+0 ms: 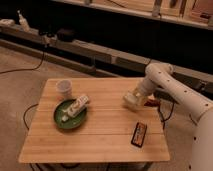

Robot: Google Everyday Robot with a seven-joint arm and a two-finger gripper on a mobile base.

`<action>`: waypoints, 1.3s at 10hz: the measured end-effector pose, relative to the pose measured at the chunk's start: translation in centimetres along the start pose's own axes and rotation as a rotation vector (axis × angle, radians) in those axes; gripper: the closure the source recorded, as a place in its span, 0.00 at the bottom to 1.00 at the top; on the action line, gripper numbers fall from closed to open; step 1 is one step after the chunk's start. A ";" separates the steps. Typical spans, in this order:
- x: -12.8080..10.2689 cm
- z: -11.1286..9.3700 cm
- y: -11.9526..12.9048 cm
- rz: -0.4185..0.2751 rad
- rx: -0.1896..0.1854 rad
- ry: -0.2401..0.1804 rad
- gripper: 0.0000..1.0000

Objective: Wipe the white sponge on the table

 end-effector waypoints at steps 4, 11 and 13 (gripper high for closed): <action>-3.2 1.8 -2.6 -0.043 0.002 0.050 0.52; -10.5 4.2 2.7 -0.227 -0.055 0.038 0.52; -9.7 4.0 4.6 -0.231 -0.063 0.025 0.52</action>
